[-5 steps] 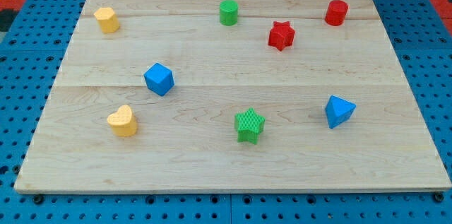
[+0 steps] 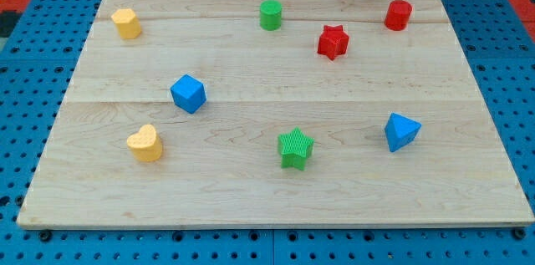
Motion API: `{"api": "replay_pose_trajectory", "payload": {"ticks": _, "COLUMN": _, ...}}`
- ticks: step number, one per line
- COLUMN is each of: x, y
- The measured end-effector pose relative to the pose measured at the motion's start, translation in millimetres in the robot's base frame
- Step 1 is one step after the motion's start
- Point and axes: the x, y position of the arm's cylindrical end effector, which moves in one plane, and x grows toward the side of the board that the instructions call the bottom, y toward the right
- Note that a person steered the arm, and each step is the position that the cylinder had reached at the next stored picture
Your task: Move the yellow heart into the blue cube towards the center
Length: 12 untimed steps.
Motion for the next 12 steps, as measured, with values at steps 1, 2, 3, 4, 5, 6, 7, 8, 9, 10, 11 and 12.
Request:
{"api": "replay_pose_trajectory", "payload": {"ticks": 1, "x": -1.1, "y": -18.0}}
{"api": "replay_pose_trajectory", "payload": {"ticks": 2, "x": -1.4, "y": -18.7}}
{"api": "replay_pose_trajectory", "payload": {"ticks": 3, "x": -0.6, "y": -61.8}}
{"api": "replay_pose_trajectory", "payload": {"ticks": 4, "x": 1.3, "y": -95.5}}
{"api": "replay_pose_trajectory", "payload": {"ticks": 5, "x": 0.6, "y": -95.5}}
{"api": "replay_pose_trajectory", "payload": {"ticks": 6, "x": 0.1, "y": -145.5}}
{"api": "replay_pose_trajectory", "payload": {"ticks": 7, "x": 0.1, "y": -251.8}}
{"api": "replay_pose_trajectory", "payload": {"ticks": 8, "x": 1.6, "y": -349.7}}
{"api": "replay_pose_trajectory", "payload": {"ticks": 9, "x": 11.7, "y": -436.1}}
{"api": "replay_pose_trajectory", "payload": {"ticks": 10, "x": 20.2, "y": -462.5}}
{"api": "replay_pose_trajectory", "payload": {"ticks": 11, "x": 20.2, "y": -462.6}}
{"api": "replay_pose_trajectory", "payload": {"ticks": 12, "x": 61.5, "y": -456.5}}
